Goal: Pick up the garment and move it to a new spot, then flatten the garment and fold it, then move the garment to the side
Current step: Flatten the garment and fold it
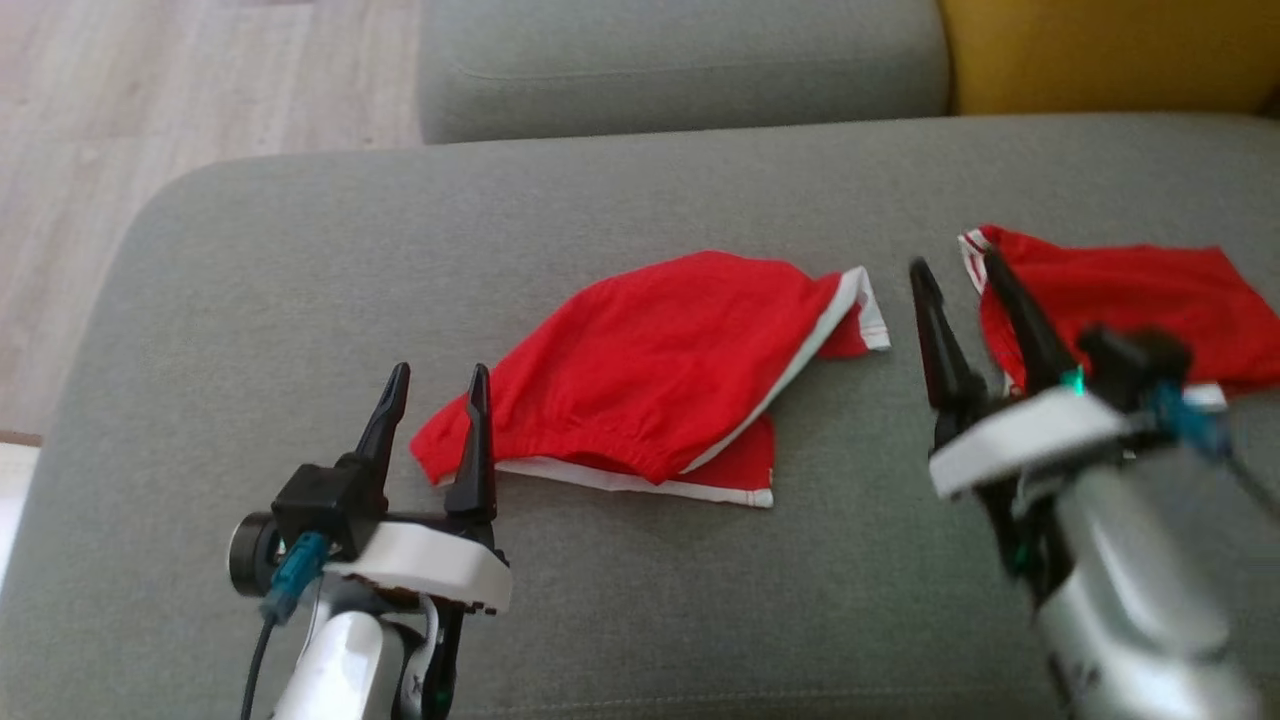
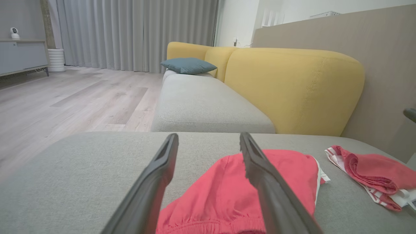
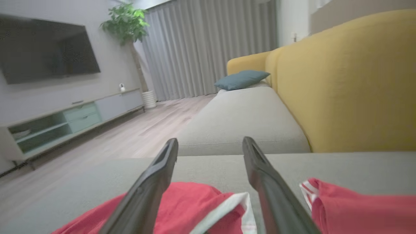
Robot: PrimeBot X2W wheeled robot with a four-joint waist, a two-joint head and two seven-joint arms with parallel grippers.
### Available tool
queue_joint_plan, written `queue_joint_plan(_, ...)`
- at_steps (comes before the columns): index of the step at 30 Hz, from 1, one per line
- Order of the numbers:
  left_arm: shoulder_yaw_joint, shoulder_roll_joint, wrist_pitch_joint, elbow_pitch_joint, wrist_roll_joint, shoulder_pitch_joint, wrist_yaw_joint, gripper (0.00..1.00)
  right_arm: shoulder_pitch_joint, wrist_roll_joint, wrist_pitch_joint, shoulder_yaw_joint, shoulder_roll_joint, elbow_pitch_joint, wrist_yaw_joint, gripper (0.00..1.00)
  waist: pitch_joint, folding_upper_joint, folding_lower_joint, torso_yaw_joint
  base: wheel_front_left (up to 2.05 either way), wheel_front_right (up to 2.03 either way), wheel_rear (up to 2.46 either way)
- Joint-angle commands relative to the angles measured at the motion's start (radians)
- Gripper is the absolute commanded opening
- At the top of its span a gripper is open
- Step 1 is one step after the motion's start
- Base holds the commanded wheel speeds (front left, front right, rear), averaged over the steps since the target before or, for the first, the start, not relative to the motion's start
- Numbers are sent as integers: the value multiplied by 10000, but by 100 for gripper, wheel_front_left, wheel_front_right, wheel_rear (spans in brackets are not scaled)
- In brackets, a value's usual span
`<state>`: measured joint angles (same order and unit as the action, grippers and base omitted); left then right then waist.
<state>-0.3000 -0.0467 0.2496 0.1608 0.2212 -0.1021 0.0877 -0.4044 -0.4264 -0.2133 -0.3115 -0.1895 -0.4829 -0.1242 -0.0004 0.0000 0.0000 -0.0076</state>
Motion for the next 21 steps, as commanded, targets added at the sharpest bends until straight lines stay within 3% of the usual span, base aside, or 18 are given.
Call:
queue_joint_plan(1,408,-36,122,-400,5,-320,-7,100,462,408,-174,387,552,780,-65,100,148,0,0,-174,0,0,0)
queue_joint_plan(5,389,-36,122,-361,-48,-270,-89,100,1902,1265,-49,1234,1184,1827,-65,100,288,0,0,-286,0,0,0)
queue_joint_plan(10,423,-35,122,-323,-121,-287,-195,100,2879,1643,238,1432,1379,2690,-65,100,415,0,0,-322,0,0,0)
queue_joint_plan(21,282,-35,122,-236,-188,-528,-329,100,2757,1000,819,1437,1391,2982,-65,100,703,0,0,108,0,0,0)
